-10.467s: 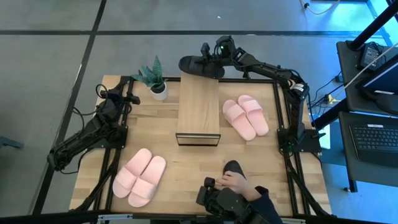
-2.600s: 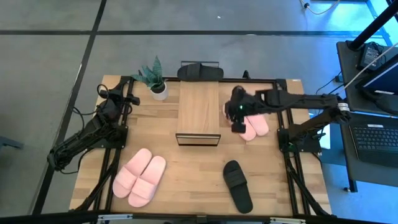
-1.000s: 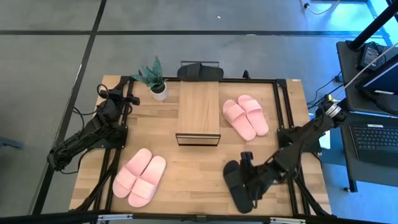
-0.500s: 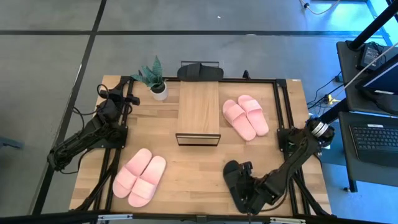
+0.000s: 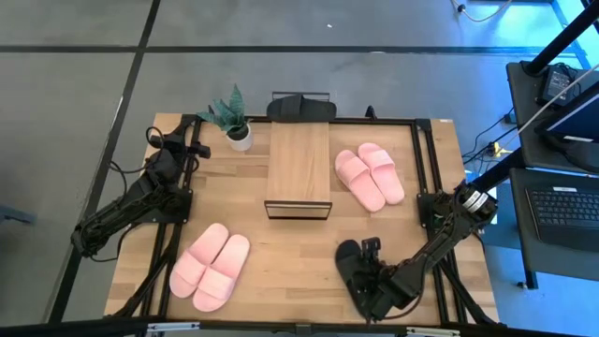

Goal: Pick and place slides into the shelf
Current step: Put the black slide on the shelf

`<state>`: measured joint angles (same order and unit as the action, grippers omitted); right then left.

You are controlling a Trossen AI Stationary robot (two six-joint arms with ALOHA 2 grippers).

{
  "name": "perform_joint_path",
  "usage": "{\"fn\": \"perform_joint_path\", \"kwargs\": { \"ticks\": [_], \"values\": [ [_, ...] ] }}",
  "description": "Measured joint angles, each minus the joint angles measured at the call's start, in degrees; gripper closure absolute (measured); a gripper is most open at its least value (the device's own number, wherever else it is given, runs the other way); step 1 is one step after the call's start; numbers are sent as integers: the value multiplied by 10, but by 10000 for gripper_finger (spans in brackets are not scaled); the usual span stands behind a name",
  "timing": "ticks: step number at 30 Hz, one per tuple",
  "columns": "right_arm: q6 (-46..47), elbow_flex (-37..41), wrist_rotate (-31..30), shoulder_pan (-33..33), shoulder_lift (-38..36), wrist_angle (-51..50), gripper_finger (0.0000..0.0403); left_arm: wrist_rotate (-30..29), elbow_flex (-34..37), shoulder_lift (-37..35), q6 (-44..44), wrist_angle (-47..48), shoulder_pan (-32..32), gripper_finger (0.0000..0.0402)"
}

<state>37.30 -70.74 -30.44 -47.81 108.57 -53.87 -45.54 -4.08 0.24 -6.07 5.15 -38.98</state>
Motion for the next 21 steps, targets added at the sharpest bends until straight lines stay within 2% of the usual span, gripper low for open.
{"fn": "perform_joint_path", "kwargs": {
  "ticks": [10, 12, 16, 21],
  "values": [
    [1, 0, -10, 0, 0, -4, 378, 0, 0, 0, 0, 0, 0, 185],
    [1, 0, -13, 0, 0, -4, 388, 0, 0, 0, 0, 0, 0, 185],
    [38, 0, -35, 0, -8, -23, 382, 0, 0, 0, 1, 0, 0, 185],
    [39, 0, -72, -1, -67, -39, 389, 0, 0, 0, 32, 0, 0, 185]
  ]
}}
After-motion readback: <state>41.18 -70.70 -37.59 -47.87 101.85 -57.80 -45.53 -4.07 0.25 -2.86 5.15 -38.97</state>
